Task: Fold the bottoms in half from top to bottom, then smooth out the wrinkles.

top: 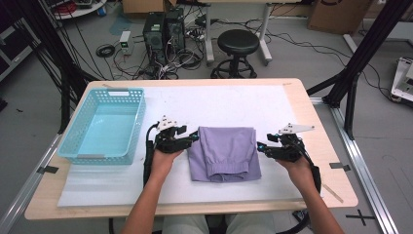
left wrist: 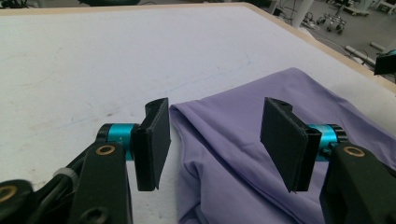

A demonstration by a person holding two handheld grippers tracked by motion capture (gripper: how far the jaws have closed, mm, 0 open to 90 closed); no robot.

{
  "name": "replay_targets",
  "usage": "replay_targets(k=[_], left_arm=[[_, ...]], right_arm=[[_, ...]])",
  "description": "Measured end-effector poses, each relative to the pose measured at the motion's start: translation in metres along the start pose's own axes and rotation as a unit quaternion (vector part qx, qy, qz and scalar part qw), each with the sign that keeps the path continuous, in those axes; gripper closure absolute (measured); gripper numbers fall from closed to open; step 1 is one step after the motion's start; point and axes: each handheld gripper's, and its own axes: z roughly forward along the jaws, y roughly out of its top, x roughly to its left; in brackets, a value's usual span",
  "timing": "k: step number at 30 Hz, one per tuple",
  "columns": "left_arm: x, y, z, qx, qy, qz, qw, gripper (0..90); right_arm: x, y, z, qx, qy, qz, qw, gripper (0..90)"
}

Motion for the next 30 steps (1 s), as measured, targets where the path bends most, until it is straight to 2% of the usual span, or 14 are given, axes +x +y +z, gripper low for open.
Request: replay_targets(k=[8,10,18,22,26,28,30], left_arm=[[-0.001,-0.003,-0.003,0.003,0.005,0.004,1.0,42.1],[-0.002,-0.002,-0.004,0.002,0.004,-0.001,1.0,41.8],[-0.002,-0.004,-0.006,0.011,0.002,0.003,0.9999,41.8],[-0.001,-0.005,-0.005,0.019,-0.001,0.002,0.9998,42.2],[-0.003,-0.009,-0.002,0.054,0.01,0.008,0.9985,57.3],[-0.003,-0.012,-0.002,0.056,0.013,0.008,0.9983,63.0],[-0.002,-0.014,-0.003,0.055,0.016,0.004,0.9983,63.1]], right_arm=[[-0.004,0.0,-0.005,-0.01,-0.001,0.011,0.9999,41.3],[-0.004,0.0,-0.005,-0.011,-0.001,0.009,0.9999,41.3],[-0.003,0.0,0.0,-0.002,-0.003,0.004,1.0,43.0],[-0.006,0.001,0.003,0.0,0.0,0.006,1.0,48.2],[-0.016,0.002,0.007,0.001,0.001,0.017,0.9999,59.0],[-0.02,0.001,0.009,0.001,-0.001,0.023,0.9997,65.0],[-0.026,0.001,0.012,0.003,-0.007,0.033,0.9994,68.9]])
